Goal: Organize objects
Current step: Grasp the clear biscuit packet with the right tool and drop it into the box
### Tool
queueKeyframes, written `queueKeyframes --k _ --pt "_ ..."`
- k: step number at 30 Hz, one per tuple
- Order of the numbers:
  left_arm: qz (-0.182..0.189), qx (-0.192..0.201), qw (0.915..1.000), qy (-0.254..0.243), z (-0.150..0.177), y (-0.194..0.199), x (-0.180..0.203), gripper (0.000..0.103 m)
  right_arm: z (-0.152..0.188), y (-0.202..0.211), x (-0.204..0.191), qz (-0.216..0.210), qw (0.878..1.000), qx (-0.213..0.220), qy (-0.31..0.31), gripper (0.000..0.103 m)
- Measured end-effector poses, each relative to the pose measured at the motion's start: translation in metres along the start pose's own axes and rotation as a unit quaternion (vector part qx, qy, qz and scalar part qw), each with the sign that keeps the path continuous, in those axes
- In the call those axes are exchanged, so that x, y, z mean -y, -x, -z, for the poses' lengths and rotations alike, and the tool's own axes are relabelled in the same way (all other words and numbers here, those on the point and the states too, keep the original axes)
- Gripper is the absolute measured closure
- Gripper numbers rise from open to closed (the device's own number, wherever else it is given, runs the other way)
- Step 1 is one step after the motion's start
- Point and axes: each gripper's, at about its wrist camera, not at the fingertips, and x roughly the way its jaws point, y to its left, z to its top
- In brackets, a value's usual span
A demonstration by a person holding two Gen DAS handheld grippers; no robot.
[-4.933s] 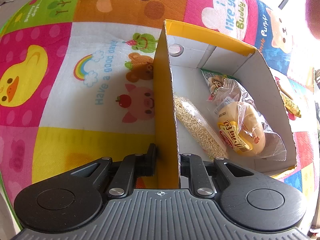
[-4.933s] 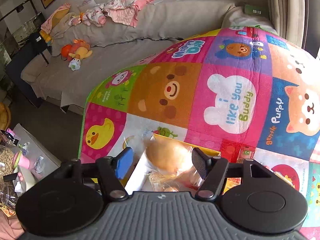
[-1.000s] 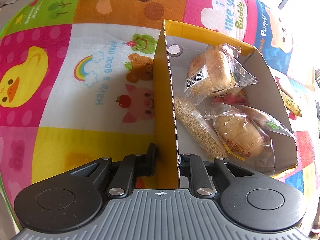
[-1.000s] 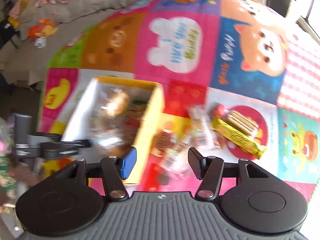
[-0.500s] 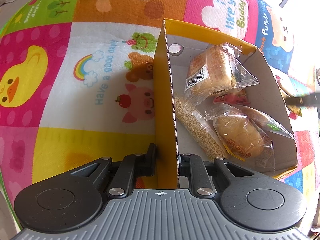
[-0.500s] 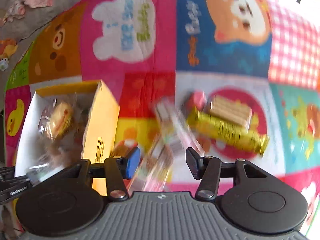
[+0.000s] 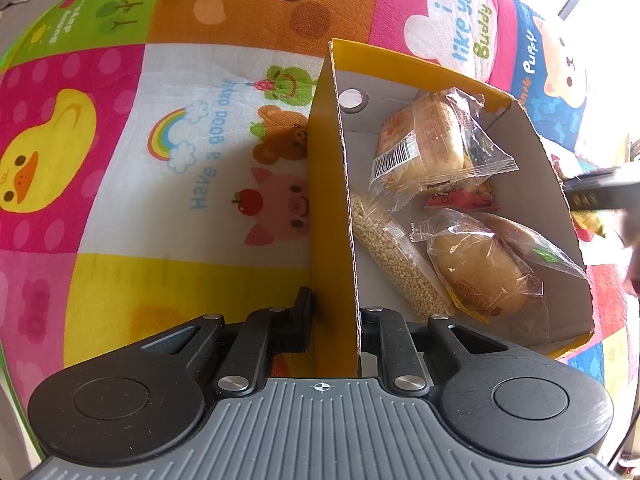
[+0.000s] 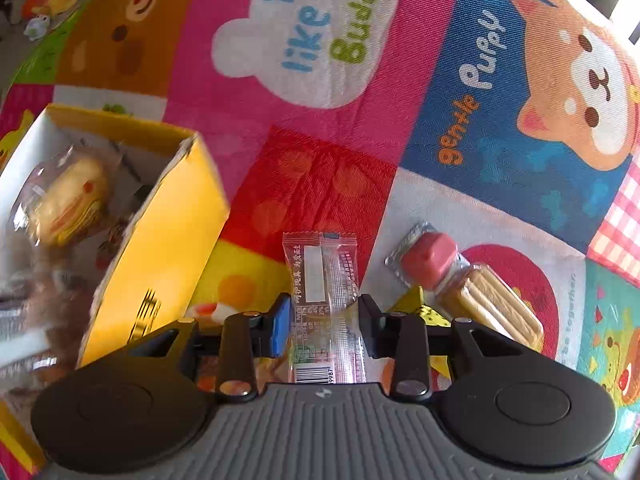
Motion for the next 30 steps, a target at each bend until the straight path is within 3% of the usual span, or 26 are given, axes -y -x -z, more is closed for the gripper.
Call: queueKeyframes --k 7,14,19,23,30 --pt "0.001 -0.003 1.0000 -0.003 -0.002 0.000 0.000 0.085 0.038 0.057 0.006 -0.044 0.998 -0.015 -0.033 0.068" --pt "0.004 0.001 1.0000 -0.003 0.000 0.000 -0.001 0.084 0.080 0.138 -0.027 -0.108 0.993 -0.034 -0.037 0.068" --pt "0.004 0.003 1.0000 -0.004 0.000 0.000 0.000 0.084 0.096 0.168 -0.059 -0.161 0.985 -0.052 -0.041 0.068" --pt "0.004 -0.001 1.0000 -0.004 0.000 0.000 0.000 0.084 0.084 0.187 -0.073 -0.189 0.980 -0.031 -0.057 0.068" --pt "0.007 -0.002 1.0000 -0.004 -0.001 0.000 -0.001 0.084 0.026 0.219 -0.089 -0.214 0.973 0.070 -0.057 0.068"
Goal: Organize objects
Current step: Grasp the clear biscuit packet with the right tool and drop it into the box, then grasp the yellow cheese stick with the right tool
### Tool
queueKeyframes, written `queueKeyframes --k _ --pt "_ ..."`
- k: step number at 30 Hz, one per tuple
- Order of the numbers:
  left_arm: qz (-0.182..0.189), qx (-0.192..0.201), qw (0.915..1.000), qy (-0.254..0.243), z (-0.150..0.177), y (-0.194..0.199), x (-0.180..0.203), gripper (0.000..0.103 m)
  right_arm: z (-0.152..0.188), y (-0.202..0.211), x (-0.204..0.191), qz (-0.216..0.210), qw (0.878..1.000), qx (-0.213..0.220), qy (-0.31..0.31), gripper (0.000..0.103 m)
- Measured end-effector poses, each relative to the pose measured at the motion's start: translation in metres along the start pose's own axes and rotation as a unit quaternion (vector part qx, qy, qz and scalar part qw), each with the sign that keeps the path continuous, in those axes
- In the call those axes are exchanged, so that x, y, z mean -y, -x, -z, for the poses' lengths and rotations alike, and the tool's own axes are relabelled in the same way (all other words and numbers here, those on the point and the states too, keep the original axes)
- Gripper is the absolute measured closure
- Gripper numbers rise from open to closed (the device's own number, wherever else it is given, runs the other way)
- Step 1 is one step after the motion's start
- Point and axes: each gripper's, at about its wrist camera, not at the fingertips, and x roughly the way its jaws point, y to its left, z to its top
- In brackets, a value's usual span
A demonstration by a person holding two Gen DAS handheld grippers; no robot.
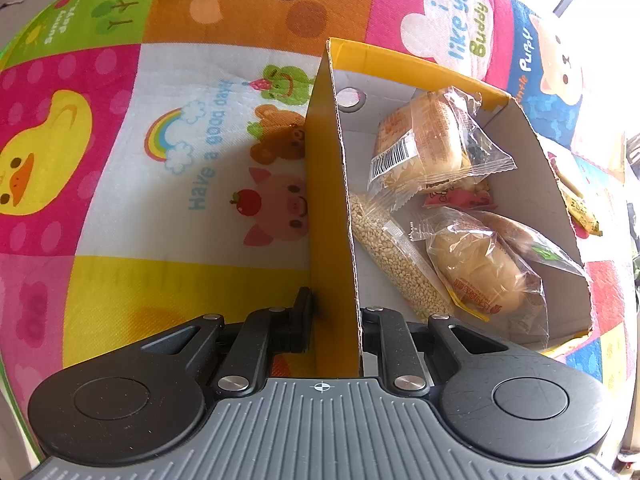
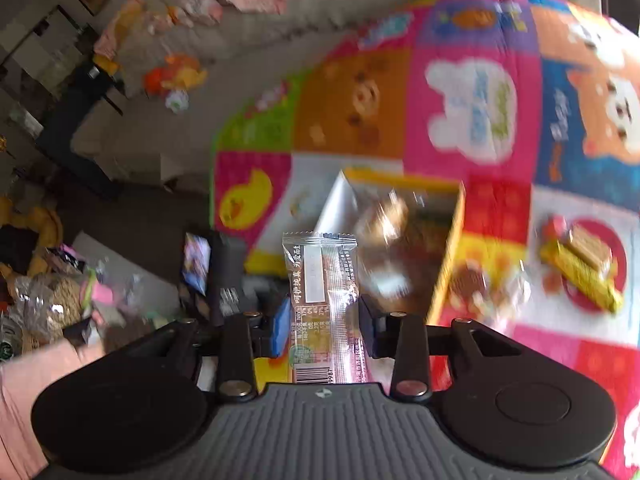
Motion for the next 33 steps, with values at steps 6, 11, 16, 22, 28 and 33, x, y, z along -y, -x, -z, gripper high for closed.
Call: queueKeyframes --k 6,11,16,22,28,33 --pt "0.004 0.004 1.0000 0.004 0.000 0.001 -0.001 0.084 -0.034 -0.013 -0.022 0.001 0.998 0.058 0.035 0.057" --pt "0.009 0.006 0.9999 0.005 0.000 0.001 -0.003 0.083 -0.035 -0.022 -0.028 0.010 0.997 0.054 0.058 0.053" --pt "0.009 0.007 0.9999 0.005 0.001 0.001 -0.003 0.083 -0.022 -0.031 -0.016 0.028 0.998 0.029 0.044 0.053" --pt "0.007 0.004 1.0000 0.002 0.000 0.001 -0.002 0.083 0.001 -0.039 0.015 0.066 0.998 0.001 0.020 0.053" --pt "0.003 0.002 1.0000 0.000 0.000 0.001 -0.001 0.083 0.018 -0.051 0.060 0.118 0.992 -0.031 -0.021 0.051" --pt "0.001 0.002 1.0000 0.002 0.000 0.002 0.000 0.083 0.031 -0.059 0.094 0.155 0.985 -0.046 -0.053 0.051"
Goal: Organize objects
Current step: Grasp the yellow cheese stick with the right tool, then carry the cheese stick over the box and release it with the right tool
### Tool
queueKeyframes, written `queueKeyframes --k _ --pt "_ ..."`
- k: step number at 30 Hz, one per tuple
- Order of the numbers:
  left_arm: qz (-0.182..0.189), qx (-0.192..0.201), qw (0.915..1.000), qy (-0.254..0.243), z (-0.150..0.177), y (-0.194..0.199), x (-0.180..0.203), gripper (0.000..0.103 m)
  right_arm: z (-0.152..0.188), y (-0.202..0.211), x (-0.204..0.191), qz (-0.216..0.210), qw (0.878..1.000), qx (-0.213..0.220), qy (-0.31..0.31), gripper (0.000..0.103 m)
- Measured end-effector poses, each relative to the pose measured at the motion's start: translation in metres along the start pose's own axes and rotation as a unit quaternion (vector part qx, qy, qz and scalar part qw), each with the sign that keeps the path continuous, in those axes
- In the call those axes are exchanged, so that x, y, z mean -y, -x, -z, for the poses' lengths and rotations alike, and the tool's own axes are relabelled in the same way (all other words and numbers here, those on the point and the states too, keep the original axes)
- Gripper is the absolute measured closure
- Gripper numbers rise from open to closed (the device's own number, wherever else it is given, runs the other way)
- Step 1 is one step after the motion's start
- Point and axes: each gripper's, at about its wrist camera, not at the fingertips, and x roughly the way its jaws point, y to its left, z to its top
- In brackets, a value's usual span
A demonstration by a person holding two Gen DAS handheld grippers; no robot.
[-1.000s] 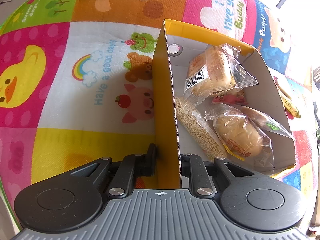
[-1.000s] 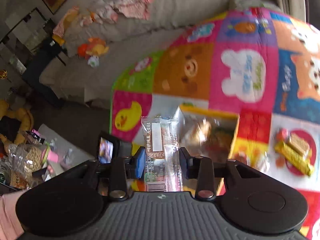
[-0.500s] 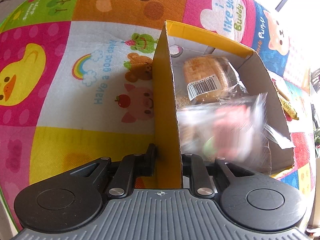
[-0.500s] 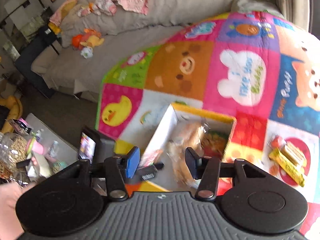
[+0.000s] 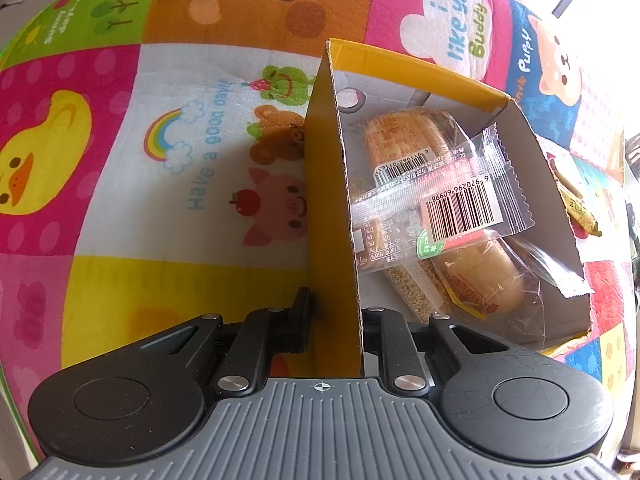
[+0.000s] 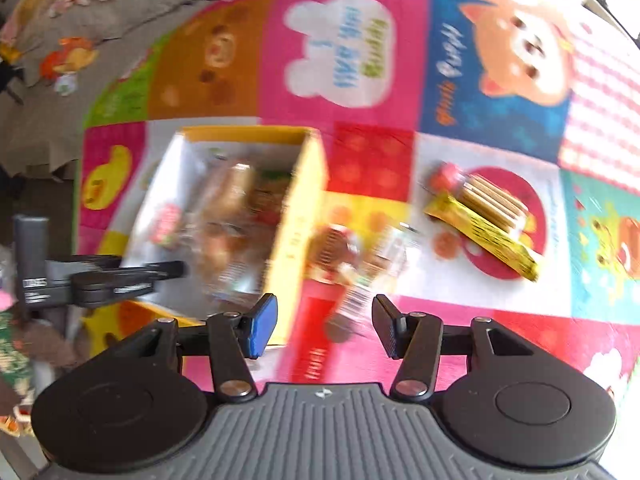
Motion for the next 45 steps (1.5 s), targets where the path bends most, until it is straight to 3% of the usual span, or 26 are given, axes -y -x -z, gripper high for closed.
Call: queueKeyframes --k 5,8,10,13,16,19,22,25,27,29,32,36,38,45 --pt "-0.003 -0.001 1.0000 0.001 0.000 0.001 0.001 0.083 0.006 -0.011 0.025 0.028 1.000 -0.001 -0.007 0.051" --pt "-0.003 -0.002 1.0000 0.003 -0.001 0.001 0.001 0.083 0.006 -0.017 0.037 0.050 0.998 0.014 0.020 0.051" --pt "-0.003 -0.003 1.0000 0.004 -0.001 0.000 0.000 0.083 0.005 -0.025 0.043 0.076 0.994 0.027 0.069 0.051" --pt "-0.004 -0.005 1.0000 0.004 -0.002 0.000 0.000 0.083 0.006 -0.048 0.053 0.127 0.976 0.028 0.177 0.051" --pt "-0.006 -0.007 1.0000 0.003 -0.003 0.000 0.001 0.083 -0.003 -0.069 0.070 0.134 0.963 0.012 0.232 0.051" --pt "-0.008 -0.007 0.9999 0.003 -0.003 -0.001 0.002 0.083 -0.020 -0.086 0.088 0.132 0.963 0.004 0.236 0.051" --pt "-0.011 -0.007 0.9999 0.006 -0.003 0.000 0.003 0.083 -0.034 -0.106 0.110 0.137 0.971 -0.029 0.193 0.051" --pt "-0.016 -0.009 0.9998 0.005 -0.003 0.000 0.005 0.083 -0.035 -0.106 0.122 0.107 0.984 -0.052 0.129 0.051" --pt "-0.017 -0.010 0.9998 0.005 -0.004 0.000 0.005 0.083 -0.031 -0.101 0.123 0.050 0.991 -0.076 0.097 0.051" --pt "-0.016 -0.010 0.9998 0.005 -0.004 0.000 0.004 0.083 -0.026 -0.094 0.114 0.012 0.992 -0.078 0.102 0.052" --pt "-0.018 -0.011 0.9998 0.006 -0.004 -0.001 0.004 0.083 -0.025 -0.098 0.099 0.024 0.989 -0.059 0.135 0.053" --pt "-0.020 -0.012 0.9997 0.006 -0.005 0.000 0.005 0.083 -0.040 -0.113 0.097 0.030 0.992 -0.054 0.112 0.065" --pt "-0.019 -0.012 0.9997 0.005 -0.004 0.000 0.005 0.083 -0.042 -0.111 0.096 0.031 0.992 -0.051 0.109 0.080" --pt "-0.015 -0.011 0.9998 0.003 -0.004 -0.001 0.004 0.083 -0.012 -0.074 0.085 -0.014 0.992 -0.079 0.097 0.080"
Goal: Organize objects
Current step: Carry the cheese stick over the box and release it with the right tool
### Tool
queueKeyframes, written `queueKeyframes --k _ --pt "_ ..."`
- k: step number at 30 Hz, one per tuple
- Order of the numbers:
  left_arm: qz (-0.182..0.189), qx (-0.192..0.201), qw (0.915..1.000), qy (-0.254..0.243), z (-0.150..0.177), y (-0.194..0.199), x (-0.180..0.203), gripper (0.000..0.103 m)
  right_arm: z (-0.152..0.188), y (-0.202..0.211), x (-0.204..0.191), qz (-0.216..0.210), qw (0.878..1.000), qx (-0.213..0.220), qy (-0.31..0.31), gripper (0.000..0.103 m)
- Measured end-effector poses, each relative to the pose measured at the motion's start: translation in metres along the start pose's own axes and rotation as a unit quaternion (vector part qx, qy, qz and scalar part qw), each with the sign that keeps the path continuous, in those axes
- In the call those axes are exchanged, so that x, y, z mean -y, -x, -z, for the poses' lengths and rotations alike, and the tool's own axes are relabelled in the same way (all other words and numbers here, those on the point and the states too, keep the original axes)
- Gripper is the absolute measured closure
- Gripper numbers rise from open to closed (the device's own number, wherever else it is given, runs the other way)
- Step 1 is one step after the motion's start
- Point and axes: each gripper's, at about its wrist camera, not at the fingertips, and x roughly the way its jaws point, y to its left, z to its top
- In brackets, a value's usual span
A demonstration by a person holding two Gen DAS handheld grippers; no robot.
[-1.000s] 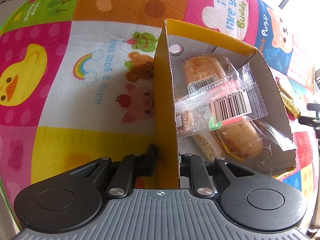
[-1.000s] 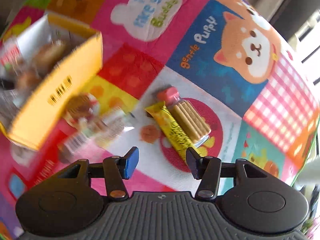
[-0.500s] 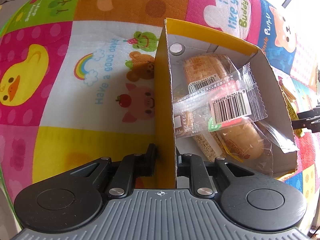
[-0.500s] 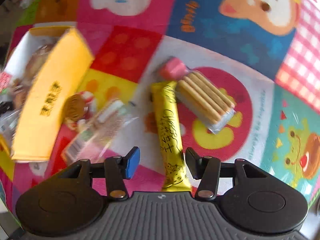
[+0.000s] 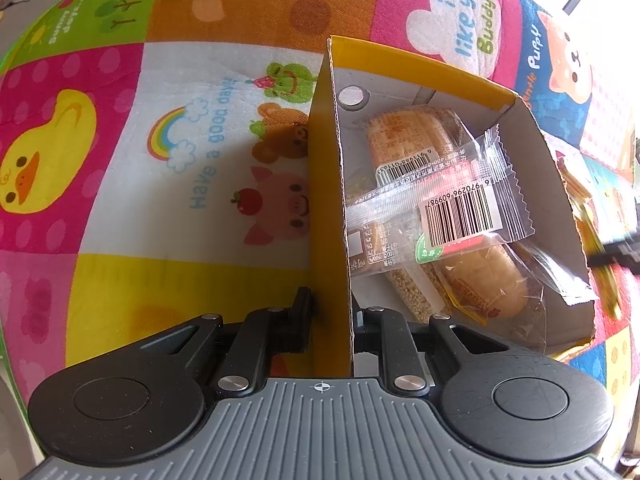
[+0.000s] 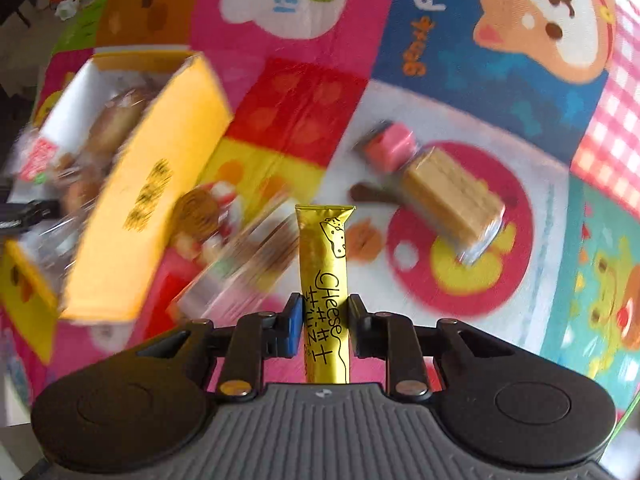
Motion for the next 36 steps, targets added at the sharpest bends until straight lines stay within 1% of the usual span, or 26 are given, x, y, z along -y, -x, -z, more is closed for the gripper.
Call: queueKeyframes --k 5,8,11,14,21,25,26,29,33,34,36 --pt "0.004 0.002 1.0000 0.000 0.000 -0.001 -0.002 0.083 0.038 0.045 -0.045 -0.060 0.998 -0.019 -0.002 0.080" --pt "0.007 0.005 1.0000 0.002 0.002 -0.001 -0.003 0.083 0.047 0.072 -0.078 -0.098 0.995 -0.021 -0.004 0.080" --pt "0.011 0.007 0.9999 0.002 0.003 0.000 -0.004 0.083 0.045 0.103 -0.104 -0.132 0.991 -0.003 -0.006 0.080" --pt "0.013 0.007 0.9999 0.002 0.003 0.000 -0.005 0.084 0.029 0.123 -0.125 -0.145 0.989 0.032 0.004 0.080" --pt "0.017 0.006 0.9998 -0.005 0.002 0.000 -0.005 0.084 -0.024 0.149 -0.148 -0.144 0.982 0.119 0.009 0.080" --pt "0.017 0.007 0.9998 -0.006 0.003 0.000 -0.005 0.083 -0.042 0.148 -0.155 -0.123 0.981 0.148 0.005 0.079" --pt "0.017 0.007 0.9998 -0.006 0.003 0.000 -0.005 0.083 -0.044 0.147 -0.156 -0.119 0.981 0.150 0.006 0.077" --pt "0.019 0.008 0.9998 -0.006 0.004 0.000 -0.005 0.083 -0.047 0.143 -0.159 -0.111 0.982 0.153 0.014 0.076" --pt "0.020 0.009 0.9997 -0.005 0.004 0.000 -0.006 0.083 -0.046 0.134 -0.155 -0.096 0.985 0.141 0.018 0.075" --pt "0.020 0.008 0.9997 -0.005 0.004 0.000 -0.005 0.083 -0.045 0.131 -0.152 -0.089 0.986 0.138 0.020 0.073" --pt "0.019 0.008 0.9998 -0.007 0.004 0.000 -0.005 0.083 -0.040 0.123 -0.144 -0.066 0.988 0.138 0.022 0.057"
